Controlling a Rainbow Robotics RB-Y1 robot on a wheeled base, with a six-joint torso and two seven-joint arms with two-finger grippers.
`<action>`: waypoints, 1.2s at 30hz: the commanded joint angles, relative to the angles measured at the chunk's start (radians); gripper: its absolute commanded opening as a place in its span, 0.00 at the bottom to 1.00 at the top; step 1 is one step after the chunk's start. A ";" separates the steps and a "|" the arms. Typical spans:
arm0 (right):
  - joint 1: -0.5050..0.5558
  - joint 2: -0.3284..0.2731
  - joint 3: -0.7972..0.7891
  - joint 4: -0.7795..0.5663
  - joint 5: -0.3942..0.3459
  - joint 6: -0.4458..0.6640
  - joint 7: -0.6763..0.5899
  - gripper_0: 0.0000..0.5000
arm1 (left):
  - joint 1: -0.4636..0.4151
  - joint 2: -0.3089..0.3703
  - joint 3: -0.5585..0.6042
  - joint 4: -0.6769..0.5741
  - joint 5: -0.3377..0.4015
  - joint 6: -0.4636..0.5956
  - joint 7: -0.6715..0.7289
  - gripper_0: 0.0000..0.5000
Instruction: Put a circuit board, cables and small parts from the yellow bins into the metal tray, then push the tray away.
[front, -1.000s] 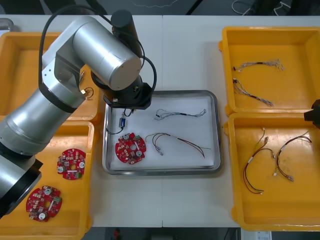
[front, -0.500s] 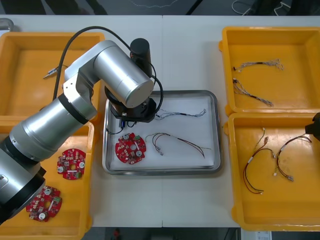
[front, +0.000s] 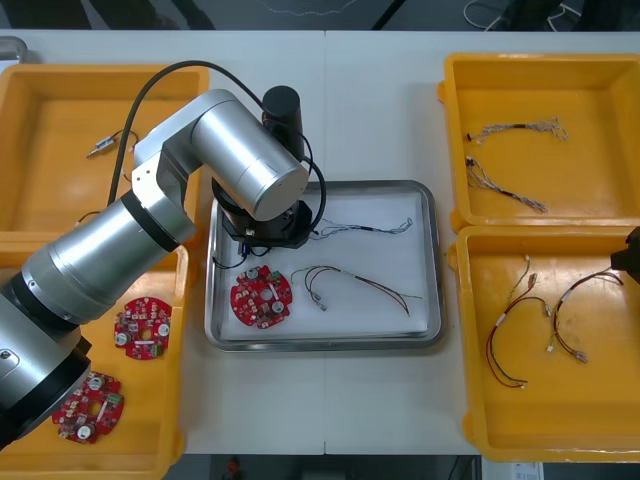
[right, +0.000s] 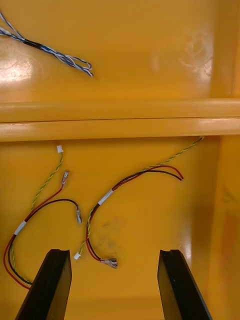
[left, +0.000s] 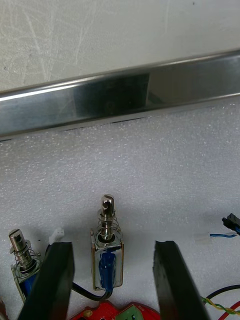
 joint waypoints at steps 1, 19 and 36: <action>0.014 0.008 -0.021 -0.031 -0.010 0.003 -0.056 1.00 | -0.035 -0.022 0.003 -0.033 -0.005 -0.001 -0.005 1.00; 0.014 -0.015 -0.005 -0.031 -0.066 0.003 -0.119 1.00 | -0.034 -0.019 0.216 -0.238 0.020 0.234 -0.034 1.00; -0.016 -0.142 0.094 -0.036 -0.277 0.003 -0.115 1.00 | 0.058 0.084 0.426 -0.447 0.034 0.322 -0.187 1.00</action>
